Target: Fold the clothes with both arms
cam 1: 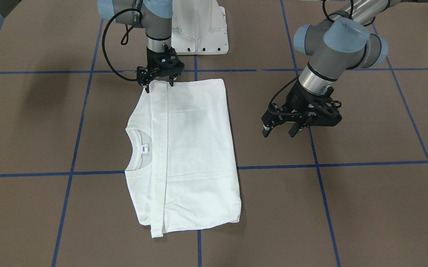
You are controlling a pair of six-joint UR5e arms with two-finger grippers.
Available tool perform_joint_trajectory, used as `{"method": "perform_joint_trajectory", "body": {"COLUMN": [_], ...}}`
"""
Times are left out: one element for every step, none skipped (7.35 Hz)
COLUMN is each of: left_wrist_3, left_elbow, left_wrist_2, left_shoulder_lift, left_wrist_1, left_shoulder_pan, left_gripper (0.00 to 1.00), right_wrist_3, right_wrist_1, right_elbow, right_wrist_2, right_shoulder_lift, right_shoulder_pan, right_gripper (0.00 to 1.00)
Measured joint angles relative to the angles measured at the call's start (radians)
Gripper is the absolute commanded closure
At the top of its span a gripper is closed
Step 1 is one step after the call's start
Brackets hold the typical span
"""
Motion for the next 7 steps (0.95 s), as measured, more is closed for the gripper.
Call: {"method": "perform_joint_trajectory", "body": {"left_wrist_3": [0.001, 0.003, 0.004, 0.005, 0.005, 0.004, 0.004], "left_elbow": [0.003, 0.005, 0.007, 0.007, 0.008, 0.008, 0.009], "left_wrist_2": [0.0, 0.0, 0.0, 0.0, -0.001, -0.001, -0.002], "left_shoulder_lift": [-0.003, -0.006, -0.009, -0.012, -0.016, -0.022, -0.03], "left_wrist_1": [-0.001, -0.003, -0.004, -0.004, -0.004, -0.003, 0.0], "left_shoulder_pan": [0.002, 0.004, 0.005, 0.006, 0.007, 0.008, 0.008], "left_gripper": [0.0, 0.0, 0.0, 0.0, 0.0, 0.0, 0.0], "right_wrist_3": [-0.002, -0.007, -0.019, -0.03, -0.037, -0.046, -0.06], "right_wrist_1": [0.001, 0.001, 0.001, 0.001, -0.001, -0.004, -0.006], "right_elbow": [-0.006, -0.013, -0.017, -0.018, -0.018, -0.016, -0.01], "right_wrist_2": [-0.001, -0.002, -0.002, -0.001, 0.002, 0.005, 0.009], "right_shoulder_lift": [0.001, 0.001, 0.0, -0.002, -0.004, -0.012, -0.029], "right_shoulder_pan": [0.0, 0.0, 0.003, 0.01, 0.021, 0.035, 0.049], "right_gripper": [0.0, 0.0, 0.0, 0.0, 0.0, 0.0, 0.0]}}
